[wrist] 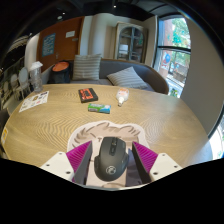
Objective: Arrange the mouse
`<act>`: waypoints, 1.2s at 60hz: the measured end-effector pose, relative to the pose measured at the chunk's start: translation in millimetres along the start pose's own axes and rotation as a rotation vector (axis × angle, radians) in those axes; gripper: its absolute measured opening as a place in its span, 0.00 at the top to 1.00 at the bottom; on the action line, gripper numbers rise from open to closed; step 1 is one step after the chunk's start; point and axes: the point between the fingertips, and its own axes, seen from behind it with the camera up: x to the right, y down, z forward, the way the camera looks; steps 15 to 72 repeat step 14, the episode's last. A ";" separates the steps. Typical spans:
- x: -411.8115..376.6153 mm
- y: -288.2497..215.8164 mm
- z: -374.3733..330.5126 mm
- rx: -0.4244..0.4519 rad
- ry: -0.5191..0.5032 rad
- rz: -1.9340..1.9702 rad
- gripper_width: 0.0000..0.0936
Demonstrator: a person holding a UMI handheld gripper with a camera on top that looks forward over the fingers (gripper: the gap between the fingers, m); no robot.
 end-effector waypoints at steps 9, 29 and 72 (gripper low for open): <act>1.5 9.8 -68.5 0.097 -0.018 -0.045 0.09; 2.1 23.3 -114.2 0.145 -0.028 -0.038 0.09; 2.1 23.3 -114.2 0.145 -0.028 -0.038 0.09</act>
